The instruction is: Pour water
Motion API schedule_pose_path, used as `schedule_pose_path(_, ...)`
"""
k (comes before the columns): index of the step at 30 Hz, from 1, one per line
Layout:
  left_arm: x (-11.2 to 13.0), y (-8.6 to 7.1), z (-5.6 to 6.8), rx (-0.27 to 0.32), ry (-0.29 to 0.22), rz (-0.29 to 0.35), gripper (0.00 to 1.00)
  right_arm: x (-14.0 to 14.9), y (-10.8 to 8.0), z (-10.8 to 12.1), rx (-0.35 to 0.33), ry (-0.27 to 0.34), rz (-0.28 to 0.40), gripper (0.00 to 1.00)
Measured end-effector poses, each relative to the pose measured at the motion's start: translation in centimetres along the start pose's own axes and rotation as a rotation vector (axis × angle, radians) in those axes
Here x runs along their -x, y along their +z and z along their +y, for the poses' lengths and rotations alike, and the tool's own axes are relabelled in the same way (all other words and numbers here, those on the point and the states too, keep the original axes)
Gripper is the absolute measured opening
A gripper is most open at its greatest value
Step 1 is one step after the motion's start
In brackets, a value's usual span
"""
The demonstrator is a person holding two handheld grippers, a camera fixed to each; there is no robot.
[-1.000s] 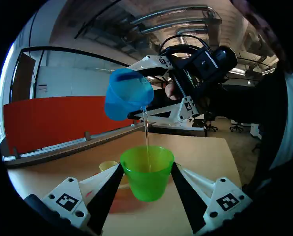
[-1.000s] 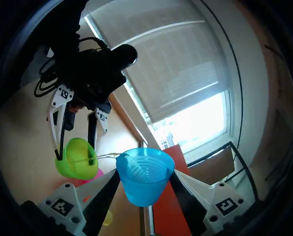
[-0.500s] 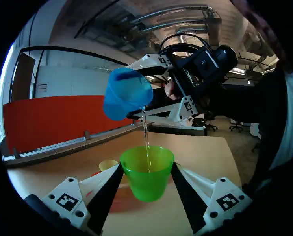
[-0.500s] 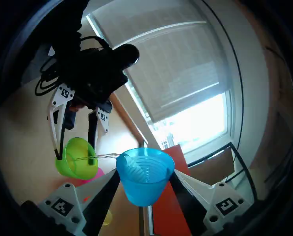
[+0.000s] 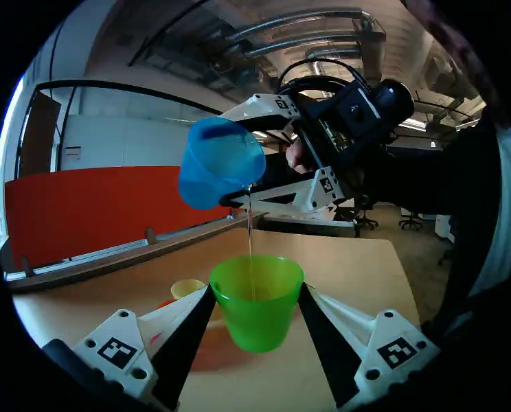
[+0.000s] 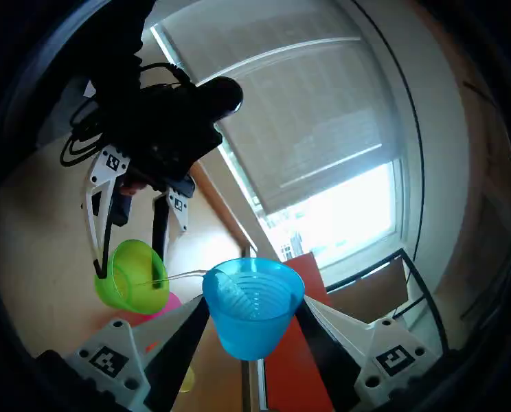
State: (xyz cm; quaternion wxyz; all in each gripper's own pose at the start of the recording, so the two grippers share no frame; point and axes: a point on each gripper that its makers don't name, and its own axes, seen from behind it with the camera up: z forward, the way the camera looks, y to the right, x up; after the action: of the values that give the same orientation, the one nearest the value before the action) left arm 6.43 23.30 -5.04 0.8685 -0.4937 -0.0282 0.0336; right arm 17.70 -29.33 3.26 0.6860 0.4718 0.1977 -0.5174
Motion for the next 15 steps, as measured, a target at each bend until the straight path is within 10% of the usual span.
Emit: schedule_pose_path(15, -0.4, 0.03, -0.05, -0.004, -0.002, 0.014, 0.85, -0.27, -0.11, 0.08, 0.001, -0.02, -0.002, 0.89)
